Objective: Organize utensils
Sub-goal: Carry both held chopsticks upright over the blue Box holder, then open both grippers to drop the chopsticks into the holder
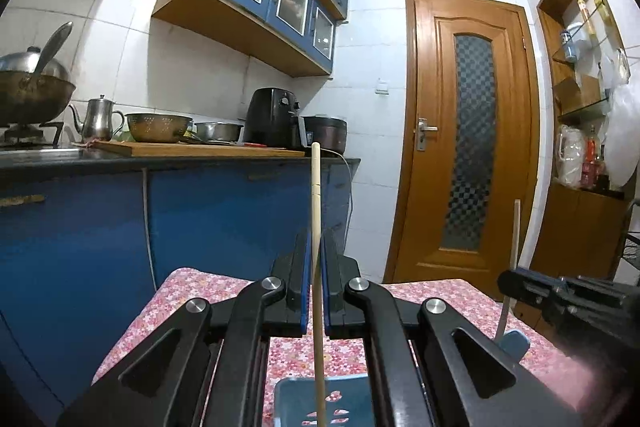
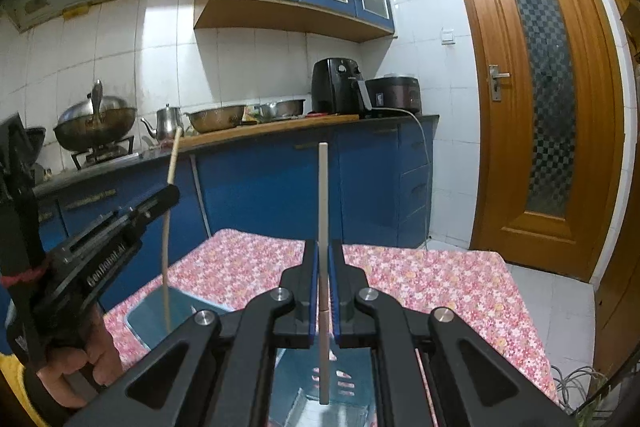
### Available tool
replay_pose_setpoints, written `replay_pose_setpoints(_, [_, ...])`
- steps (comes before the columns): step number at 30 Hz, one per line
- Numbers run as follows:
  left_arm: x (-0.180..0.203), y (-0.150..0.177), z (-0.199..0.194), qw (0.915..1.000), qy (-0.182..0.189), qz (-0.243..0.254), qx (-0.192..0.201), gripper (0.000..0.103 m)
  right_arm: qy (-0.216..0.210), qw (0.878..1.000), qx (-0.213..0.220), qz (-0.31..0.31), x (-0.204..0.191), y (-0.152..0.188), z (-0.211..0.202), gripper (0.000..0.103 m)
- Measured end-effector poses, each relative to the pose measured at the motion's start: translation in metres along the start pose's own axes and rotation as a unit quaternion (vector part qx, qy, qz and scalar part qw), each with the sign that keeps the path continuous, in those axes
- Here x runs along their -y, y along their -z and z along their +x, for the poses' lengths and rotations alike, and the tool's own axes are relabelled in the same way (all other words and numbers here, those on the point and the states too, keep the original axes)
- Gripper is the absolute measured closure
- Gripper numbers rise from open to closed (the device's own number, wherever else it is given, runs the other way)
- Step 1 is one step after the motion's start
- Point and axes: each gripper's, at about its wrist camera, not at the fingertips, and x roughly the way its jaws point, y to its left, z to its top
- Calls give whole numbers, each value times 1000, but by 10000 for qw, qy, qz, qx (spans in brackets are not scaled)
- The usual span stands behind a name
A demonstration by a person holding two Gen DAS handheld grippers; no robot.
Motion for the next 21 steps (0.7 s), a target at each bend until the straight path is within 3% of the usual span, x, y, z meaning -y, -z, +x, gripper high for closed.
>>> replay_pose_setpoints(8, [-6, 23, 2, 9998, -181, -8, -105, 101, -78, 9994, -326, 89, 0, 18, 8, 97])
replay_pose_setpoints(17, [-11, 32, 11, 9977, 33, -147, -667, 100, 47, 9986, -490, 211, -7, 23, 9, 93])
replay_pose_setpoints(18, [-10, 32, 11, 9973, 77, -161, -709, 98, 41, 9983, -517, 269, -7, 24, 9, 88])
replay_pose_setpoints(20, [-8, 31, 9, 9969, 159, -133, -755, 80, 1, 9980, -552, 320, -8, 24, 8, 82])
replay_pose_setpoints(21, [-6, 29, 8, 9969, 190, -115, -761, 78, -21, 9980, -564, 272, -9, 23, 7, 79])
